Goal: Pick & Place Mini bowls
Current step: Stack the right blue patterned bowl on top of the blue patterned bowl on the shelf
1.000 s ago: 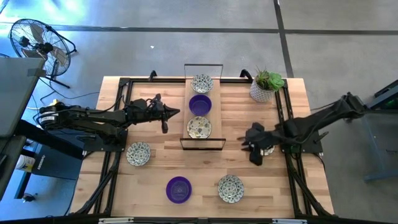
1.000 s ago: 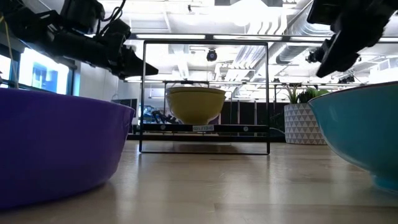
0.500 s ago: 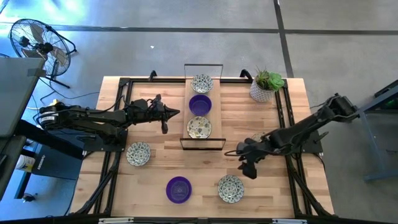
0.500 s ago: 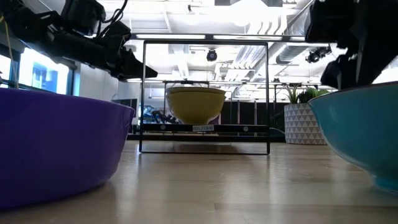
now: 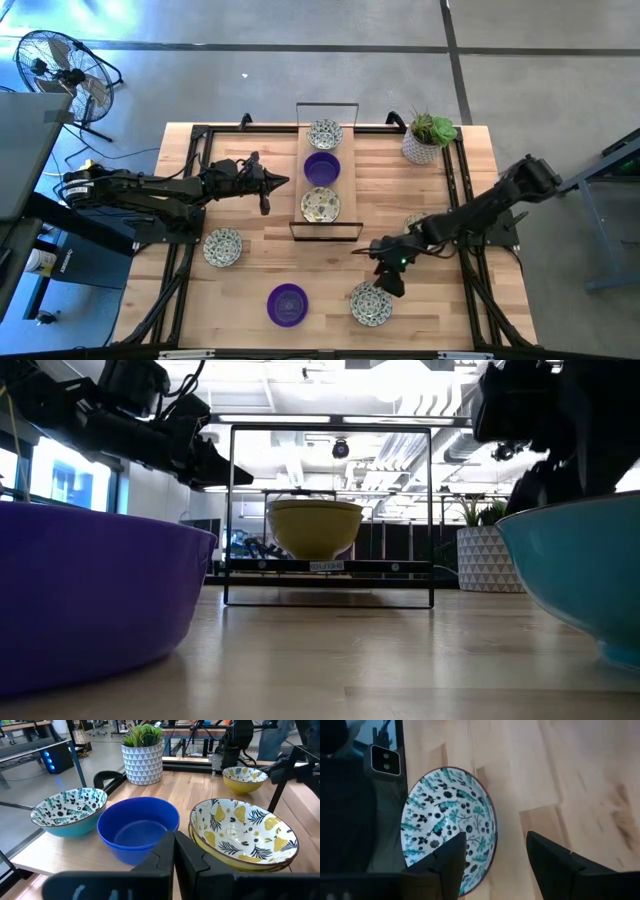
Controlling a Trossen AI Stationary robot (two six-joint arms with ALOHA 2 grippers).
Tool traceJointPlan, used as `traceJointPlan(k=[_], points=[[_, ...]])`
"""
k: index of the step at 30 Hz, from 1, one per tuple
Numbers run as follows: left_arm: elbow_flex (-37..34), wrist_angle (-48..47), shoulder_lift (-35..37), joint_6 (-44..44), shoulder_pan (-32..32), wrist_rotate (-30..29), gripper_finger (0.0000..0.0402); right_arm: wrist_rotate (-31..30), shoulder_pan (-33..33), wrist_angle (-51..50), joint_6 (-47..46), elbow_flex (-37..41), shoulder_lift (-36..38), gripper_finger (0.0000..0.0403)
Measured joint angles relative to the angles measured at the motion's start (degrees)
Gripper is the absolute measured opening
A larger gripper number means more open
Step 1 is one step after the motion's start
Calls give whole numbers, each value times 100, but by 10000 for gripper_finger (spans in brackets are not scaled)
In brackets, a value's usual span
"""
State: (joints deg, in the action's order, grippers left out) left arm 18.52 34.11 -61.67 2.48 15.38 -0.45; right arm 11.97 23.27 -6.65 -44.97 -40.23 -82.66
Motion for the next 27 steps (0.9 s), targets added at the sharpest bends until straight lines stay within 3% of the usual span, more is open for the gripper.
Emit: traceJointPlan(k=[9,27], points=[[2,-7,0,-19,0,2,0,171,0,402,-25,2,-504,159],[4,-122,-2,-24,0,2,0,173,0,424,-203,11,-746,7]])
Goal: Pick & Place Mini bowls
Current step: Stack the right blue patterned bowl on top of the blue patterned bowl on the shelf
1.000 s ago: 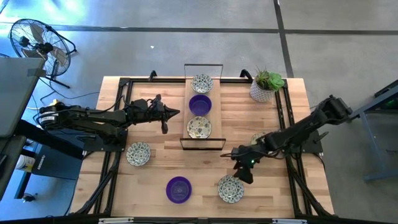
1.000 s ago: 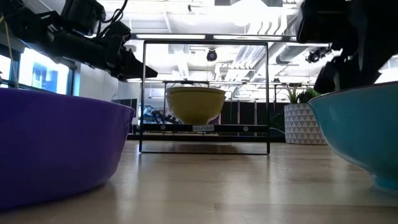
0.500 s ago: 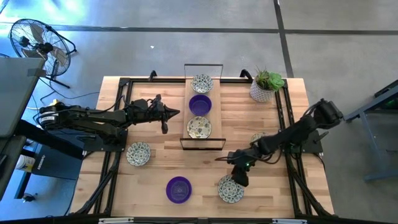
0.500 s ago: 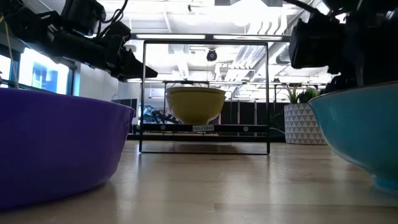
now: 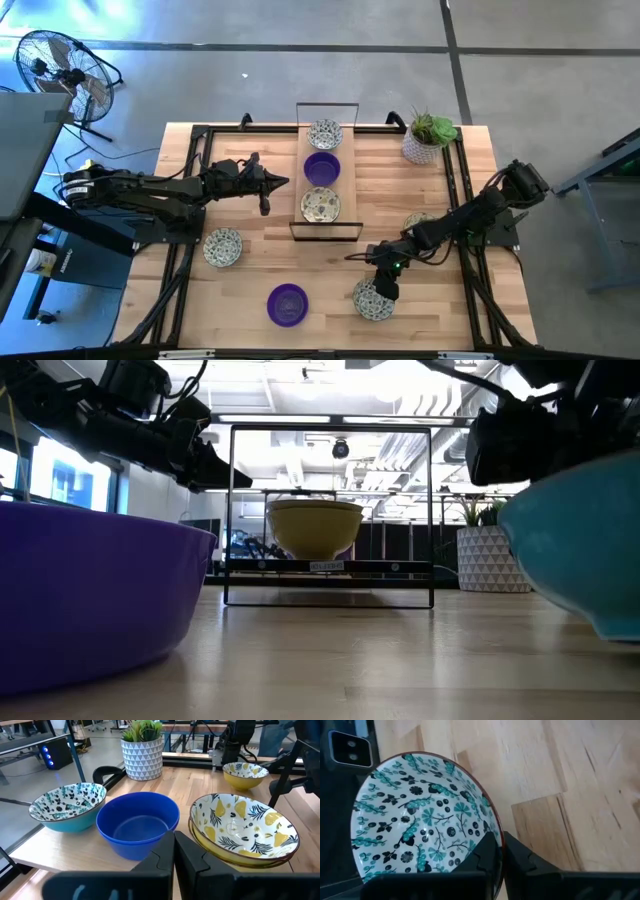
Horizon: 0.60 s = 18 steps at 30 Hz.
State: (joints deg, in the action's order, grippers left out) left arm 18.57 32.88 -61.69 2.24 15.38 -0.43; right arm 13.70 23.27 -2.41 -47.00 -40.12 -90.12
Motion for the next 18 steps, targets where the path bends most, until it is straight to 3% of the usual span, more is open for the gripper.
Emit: traceJointPlan(k=[10,18], points=[[0,-2,0,-7,0,-1,0,82,-26,-326,-178,-1,924,6],[0,-2,0,-15,-1,1,0,-18,-604,-2341,-372,-4,2443,21]])
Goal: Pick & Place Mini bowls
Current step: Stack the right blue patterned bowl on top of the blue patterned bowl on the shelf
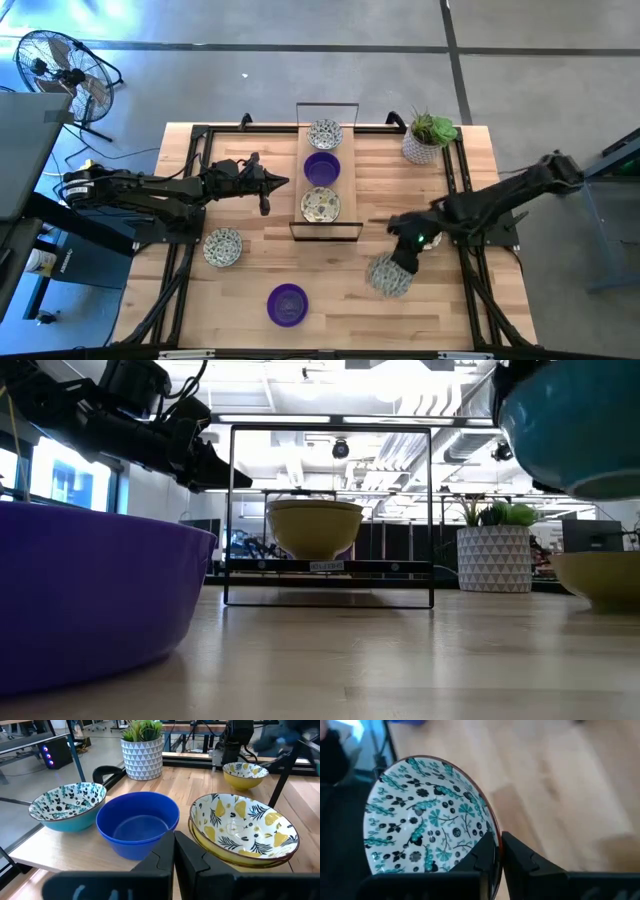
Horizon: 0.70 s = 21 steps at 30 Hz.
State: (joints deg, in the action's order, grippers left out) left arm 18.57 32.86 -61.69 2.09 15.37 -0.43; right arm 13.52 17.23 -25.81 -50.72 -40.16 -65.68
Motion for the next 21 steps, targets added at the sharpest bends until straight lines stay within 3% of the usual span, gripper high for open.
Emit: traceJointPlan(k=[9,14,21], points=[[0,1,0,0,1,-1,0,-579,-1407,-1812,1144,-694,995,11],[0,2,0,0,1,-2,0,-1093,-2515,-2608,2183,-1262,832,15],[0,-2,0,0,1,-2,0,-1126,-4386,-2504,3310,-1185,242,15]])
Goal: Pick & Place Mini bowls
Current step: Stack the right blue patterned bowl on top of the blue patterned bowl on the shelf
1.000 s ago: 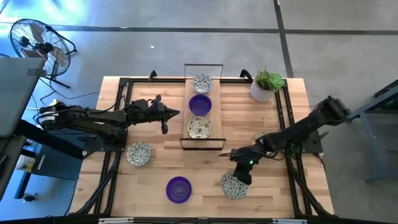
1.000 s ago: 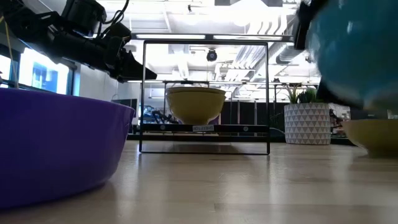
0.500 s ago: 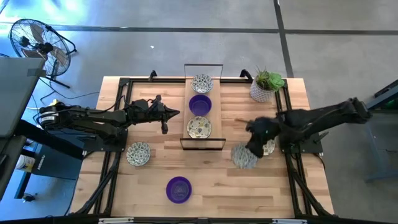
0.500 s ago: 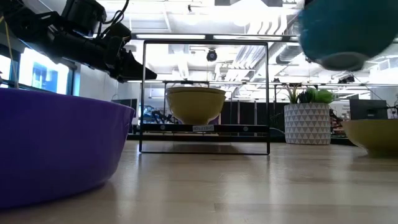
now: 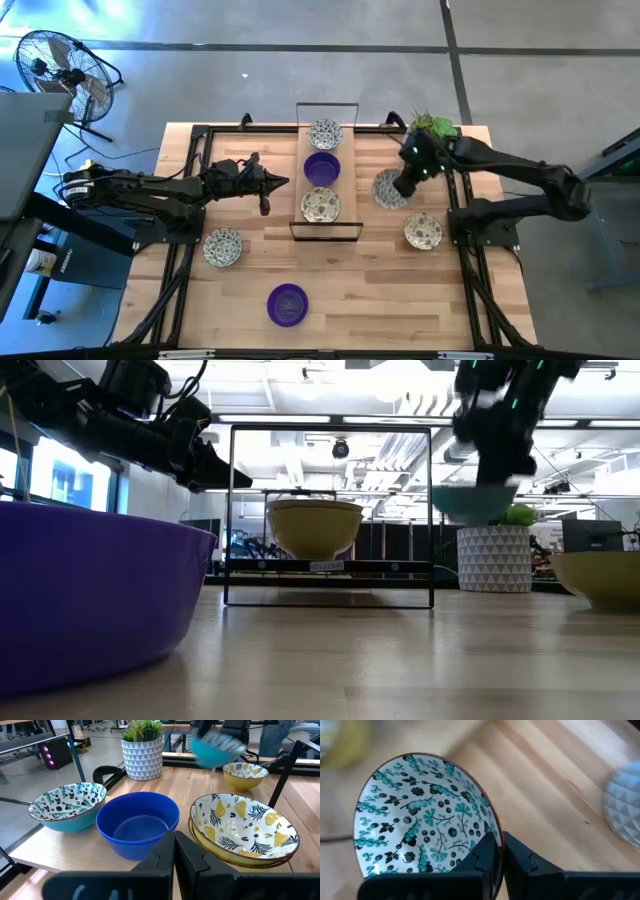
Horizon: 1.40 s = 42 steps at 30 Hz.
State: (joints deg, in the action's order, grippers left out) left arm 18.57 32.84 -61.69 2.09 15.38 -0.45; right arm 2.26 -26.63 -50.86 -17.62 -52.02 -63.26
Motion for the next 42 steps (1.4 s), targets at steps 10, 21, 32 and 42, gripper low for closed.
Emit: traceJointPlan(k=[10,21,32,42], points=[[0,-5,0,0,0,0,0,630,-1331,1809,45,939,-868,15],[0,-4,0,0,-2,4,0,416,-1403,2655,-389,1733,-958,18],[0,79,0,-87,-2,157,0,205,-1399,2770,-308,1653,-948,82],[0,300,0,-161,0,450,0,-216,-1270,2531,-15,1349,-292,163]])
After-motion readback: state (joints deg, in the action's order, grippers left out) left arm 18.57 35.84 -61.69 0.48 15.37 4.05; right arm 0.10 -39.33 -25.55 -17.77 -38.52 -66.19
